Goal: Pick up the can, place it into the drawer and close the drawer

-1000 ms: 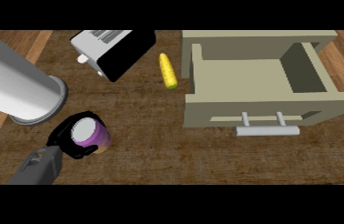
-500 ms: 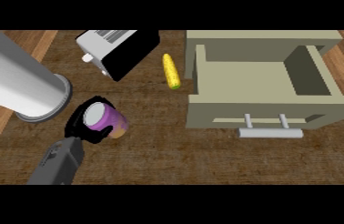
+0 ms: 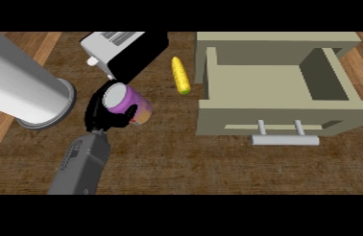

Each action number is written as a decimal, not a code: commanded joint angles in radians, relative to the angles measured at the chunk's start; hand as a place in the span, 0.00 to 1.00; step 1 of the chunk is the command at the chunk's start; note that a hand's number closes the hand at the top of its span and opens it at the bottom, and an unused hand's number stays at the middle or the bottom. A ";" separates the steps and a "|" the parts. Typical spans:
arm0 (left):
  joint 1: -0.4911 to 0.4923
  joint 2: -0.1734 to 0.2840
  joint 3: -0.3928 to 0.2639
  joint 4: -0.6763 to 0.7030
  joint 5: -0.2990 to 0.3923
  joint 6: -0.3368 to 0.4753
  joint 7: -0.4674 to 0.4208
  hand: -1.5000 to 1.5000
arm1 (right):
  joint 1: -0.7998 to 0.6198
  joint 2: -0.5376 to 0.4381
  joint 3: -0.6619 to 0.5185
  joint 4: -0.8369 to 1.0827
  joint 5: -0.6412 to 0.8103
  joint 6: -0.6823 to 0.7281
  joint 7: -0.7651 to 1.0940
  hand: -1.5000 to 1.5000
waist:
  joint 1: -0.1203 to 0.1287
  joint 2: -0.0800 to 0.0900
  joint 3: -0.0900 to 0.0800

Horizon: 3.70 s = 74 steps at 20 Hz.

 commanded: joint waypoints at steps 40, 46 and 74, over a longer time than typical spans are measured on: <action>-0.755 -0.020 -0.404 0.002 0.146 0.757 0.407 1.00 | -0.033 0.006 0.101 -0.016 0.070 -0.047 -0.017 0.00 | -0.048 0.017 -0.001; -0.882 -0.020 -0.371 0.126 0.187 0.732 0.410 1.00 | -0.014 0.006 0.085 -0.024 0.042 -0.043 -0.011 0.00 | -0.048 0.016 -0.001; -0.958 -0.020 -0.784 0.420 0.601 0.887 0.208 0.00 | -0.163 -0.074 0.096 -0.018 0.025 -0.124 0.085 0.00 | -0.093 0.031 0.000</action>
